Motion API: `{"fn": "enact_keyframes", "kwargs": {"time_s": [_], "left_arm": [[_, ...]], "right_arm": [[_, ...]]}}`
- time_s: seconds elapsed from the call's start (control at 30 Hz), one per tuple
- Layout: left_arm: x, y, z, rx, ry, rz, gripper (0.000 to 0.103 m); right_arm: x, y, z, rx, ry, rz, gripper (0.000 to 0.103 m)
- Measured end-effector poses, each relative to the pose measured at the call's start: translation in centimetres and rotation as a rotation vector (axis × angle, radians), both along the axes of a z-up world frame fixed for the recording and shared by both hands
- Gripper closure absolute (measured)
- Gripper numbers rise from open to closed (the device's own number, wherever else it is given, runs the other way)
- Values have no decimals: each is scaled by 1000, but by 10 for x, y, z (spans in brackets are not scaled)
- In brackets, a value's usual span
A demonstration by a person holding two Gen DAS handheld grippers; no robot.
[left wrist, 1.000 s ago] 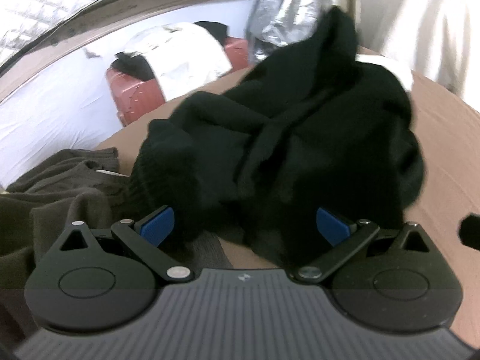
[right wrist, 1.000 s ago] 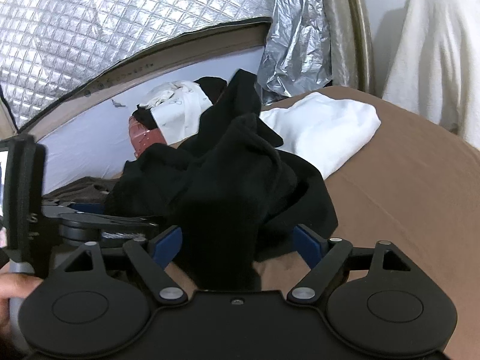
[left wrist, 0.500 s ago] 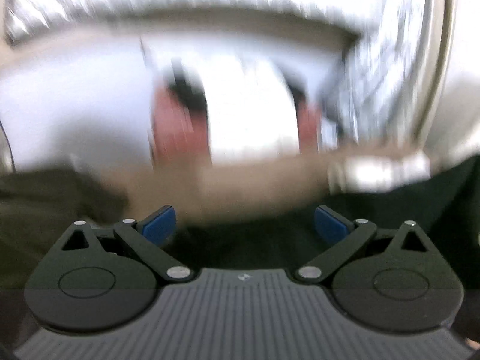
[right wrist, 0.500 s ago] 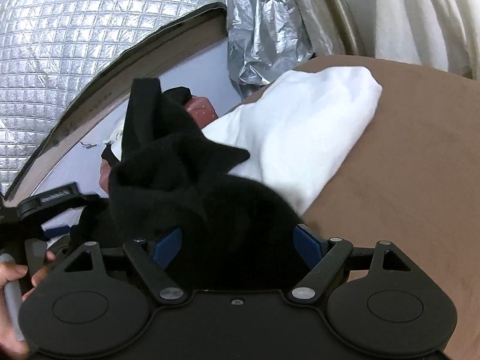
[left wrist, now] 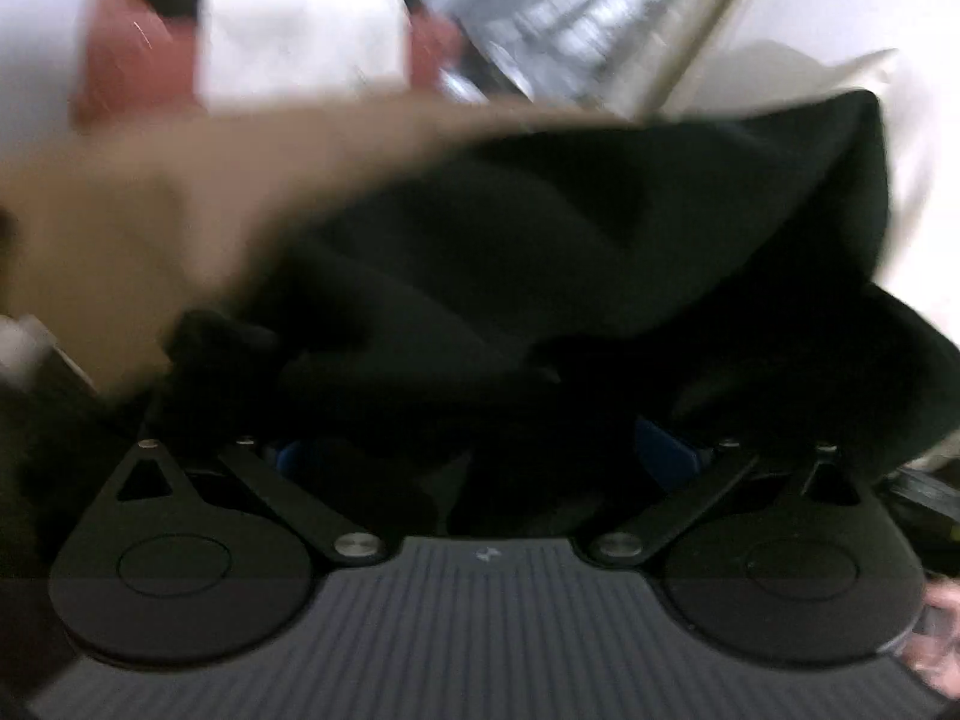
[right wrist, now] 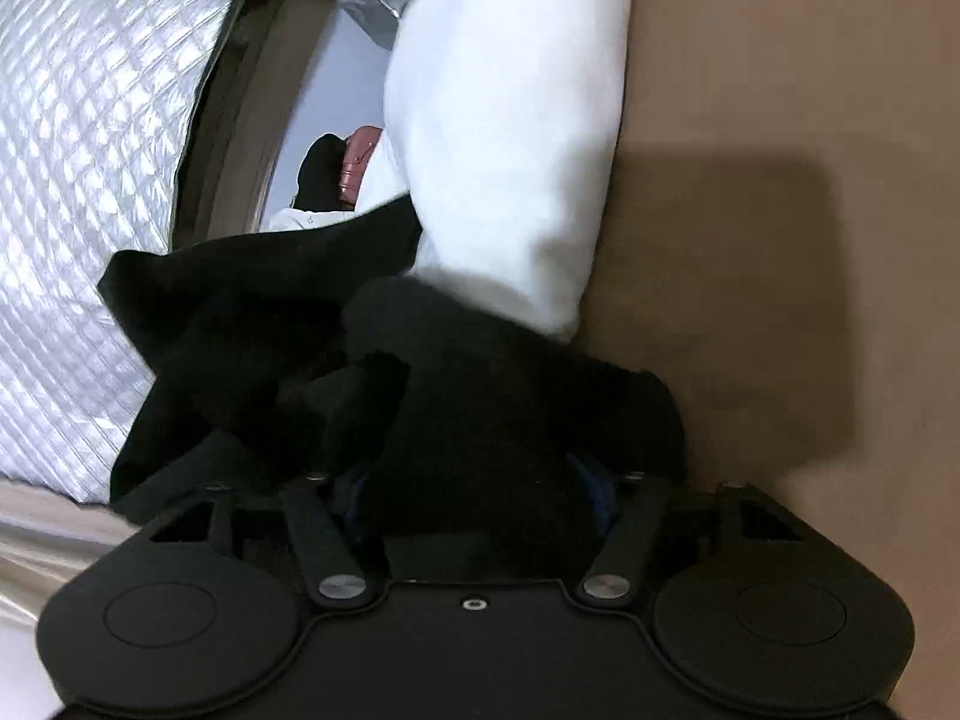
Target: Fold clothes
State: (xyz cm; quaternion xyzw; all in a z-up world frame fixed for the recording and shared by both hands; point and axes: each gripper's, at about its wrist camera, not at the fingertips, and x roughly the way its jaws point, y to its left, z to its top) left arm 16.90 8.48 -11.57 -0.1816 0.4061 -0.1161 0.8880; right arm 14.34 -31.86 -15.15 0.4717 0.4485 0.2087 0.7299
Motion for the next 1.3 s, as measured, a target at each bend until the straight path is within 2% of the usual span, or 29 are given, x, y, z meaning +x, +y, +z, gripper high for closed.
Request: {"fn": "enact_keyframes", "kwargs": {"time_s": [0.07, 0.13, 0.17, 0.23, 0.33, 0.43, 0.47, 0.53, 0.57, 0.7, 0.8, 0.87, 0.97, 1.07, 1.23, 1.27, 1.3], "left_arm": [[-2, 1, -3, -68, 19, -21, 0], [-4, 3, -5, -135, 37, -43, 0], [-5, 3, -7, -169, 47, -54, 0], [-7, 4, -9, -236, 66, -75, 0], [-14, 9, -10, -317, 93, -94, 0], [-22, 13, -10, -437, 116, -136, 0], [-26, 12, -9, -491, 122, -171, 0], [-35, 4, -4, -532, 134, -241, 0], [-40, -1, -2, -543, 141, -271, 0], [-55, -21, 4, -488, 169, -319, 0], [-58, -21, 1, -579, 201, -343, 0], [-61, -24, 2, -597, 209, -335, 0], [-69, -37, 8, -561, 180, -339, 0], [-76, -50, 10, -596, 184, -367, 0], [-93, -75, 21, -666, 164, -410, 0], [-97, -83, 26, -667, 150, -416, 0], [-103, -98, 37, -621, 103, -415, 0]], "right_arm": [[2, 21, 12, -80, -56, 68, 52], [-2, 39, 26, -118, -105, 148, 59], [-4, 46, 31, -120, -122, 183, 64], [-14, 60, 38, -61, -136, 249, 68], [-36, 81, 52, -77, -178, 285, 68], [-58, 90, 60, -110, -215, 304, 69], [-64, 91, 63, -118, -224, 306, 69], [-79, 91, 67, -124, -240, 299, 69], [-86, 91, 71, -126, -248, 298, 69], [-111, 92, 85, -129, -288, 313, 70], [-129, 87, 97, -98, -320, 306, 71], [-134, 82, 105, -61, -344, 288, 71], [-146, 78, 127, -92, -386, 292, 71], [-151, 69, 141, -130, -419, 302, 72], [-184, 54, 158, -90, -485, 223, 75], [-192, 48, 165, -93, -508, 218, 76], [-202, 43, 173, -103, -531, 214, 76]]}}
